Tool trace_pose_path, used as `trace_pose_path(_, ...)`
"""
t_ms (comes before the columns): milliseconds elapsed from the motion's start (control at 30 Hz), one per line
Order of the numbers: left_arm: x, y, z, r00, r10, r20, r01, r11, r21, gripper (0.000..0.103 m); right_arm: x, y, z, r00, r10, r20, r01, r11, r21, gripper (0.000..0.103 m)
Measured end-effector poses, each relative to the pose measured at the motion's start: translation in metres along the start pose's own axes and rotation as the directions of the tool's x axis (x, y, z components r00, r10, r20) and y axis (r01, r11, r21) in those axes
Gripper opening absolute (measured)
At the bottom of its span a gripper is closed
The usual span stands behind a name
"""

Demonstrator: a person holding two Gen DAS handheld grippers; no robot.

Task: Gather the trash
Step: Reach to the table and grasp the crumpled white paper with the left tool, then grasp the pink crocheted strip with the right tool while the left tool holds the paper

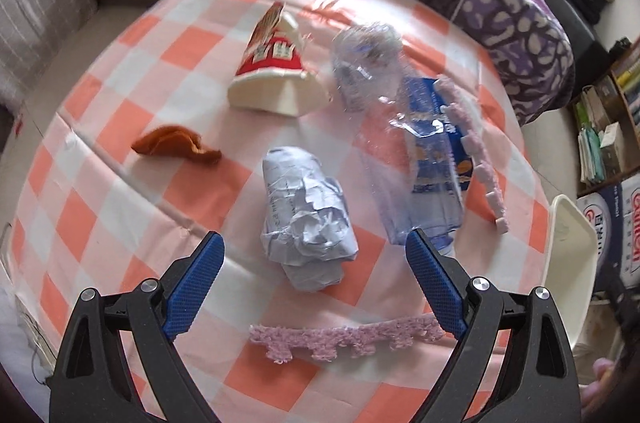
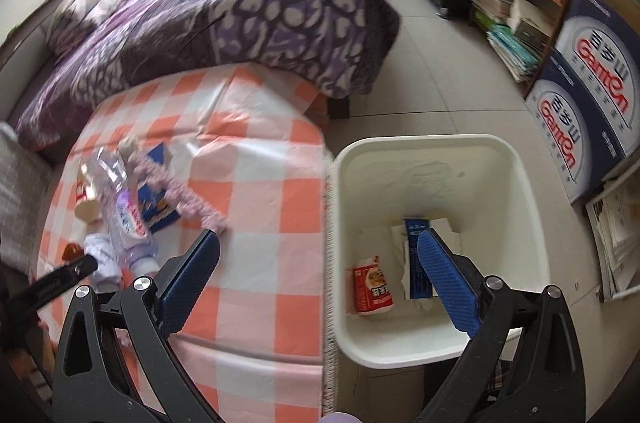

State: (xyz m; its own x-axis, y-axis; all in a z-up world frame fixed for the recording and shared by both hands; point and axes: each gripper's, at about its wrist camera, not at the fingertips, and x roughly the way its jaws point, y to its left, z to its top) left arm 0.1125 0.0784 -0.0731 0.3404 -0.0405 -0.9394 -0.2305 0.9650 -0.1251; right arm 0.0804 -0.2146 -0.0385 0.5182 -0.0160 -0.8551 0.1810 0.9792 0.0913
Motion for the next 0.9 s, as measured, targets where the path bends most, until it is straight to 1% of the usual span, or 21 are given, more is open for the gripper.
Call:
trace_pose_path(33,0.005,0.004,0.001,1.000,-0.008,-0.019,0.008,1.000,-0.013,0.089,0.002,0.006,-0.002,1.000,0.003,-0.006,-0.003,1.000,-0.019,0.095)
trace_pose_path(167,0.017,0.010,0.002,0.999,0.001,-0.050,-0.002,1.000,-0.020,0.089,0.009,0.028,-0.010,0.999,0.036,-0.036,-0.039,0.994,-0.102,0.095)
trace_pose_path(300,0.030,0.014,0.006,0.996,-0.060,-0.067,0.056,0.997,-0.055,0.089,0.015,0.054,-0.021,0.995,0.072,-0.067,-0.086,0.970,-0.226,0.095)
trace_pose_path(333,0.034,0.015,0.006,0.995,-0.068,-0.073,0.064,0.996,-0.057,0.089,0.017,0.063,-0.025,0.992,0.095,-0.086,-0.115,0.959,-0.257,0.095)
trace_pose_path(400,0.041,0.015,0.006,0.993,-0.078,-0.091,0.074,0.996,-0.048,0.081,0.018,0.075,-0.031,0.983,0.137,-0.118,-0.168,0.936,-0.309,0.095)
trace_pose_path(433,0.046,0.014,0.004,0.990,-0.086,-0.113,0.083,0.996,-0.036,0.068,0.018,0.084,-0.036,0.980,0.153,-0.128,-0.189,0.917,-0.352,0.095)
trace_pose_path(467,0.046,0.015,0.004,0.991,-0.075,-0.112,0.073,0.997,-0.024,0.062,0.018,0.091,-0.039,0.979,0.160,-0.130,-0.199,0.900,-0.387,0.095)
trace_pose_path(500,0.043,0.015,0.004,0.993,-0.068,-0.099,0.068,0.998,-0.007,0.055,0.017,0.102,-0.046,0.976,0.170,-0.134,-0.213,0.867,-0.451,0.095)
trace_pose_path(533,0.041,0.016,0.005,0.992,-0.076,-0.099,0.076,0.997,0.000,0.053,0.016,0.112,-0.052,0.974,0.178,-0.137,-0.223,0.831,-0.509,0.095)
trace_pose_path(567,0.038,0.019,0.006,0.990,-0.096,-0.100,0.097,0.995,-0.002,0.053,0.015,0.120,-0.057,0.973,0.184,-0.136,-0.229,0.805,-0.547,0.095)
trace_pose_path(667,0.024,0.032,0.008,0.992,-0.104,-0.073,0.104,0.995,-0.004,0.052,0.013,0.148,-0.077,0.955,0.238,-0.176,-0.294,0.691,-0.660,0.095)
trace_pose_path(800,0.001,0.057,0.012,0.991,-0.127,-0.033,0.125,0.991,-0.039,0.053,0.014,0.177,-0.098,0.942,0.255,-0.218,-0.329,0.574,-0.750,0.095)
trace_pose_path(900,-0.019,0.075,0.011,0.990,-0.138,-0.002,0.138,0.988,-0.070,0.053,0.021,0.192,-0.108,0.939,0.244,-0.243,-0.338,0.522,-0.783,0.095)
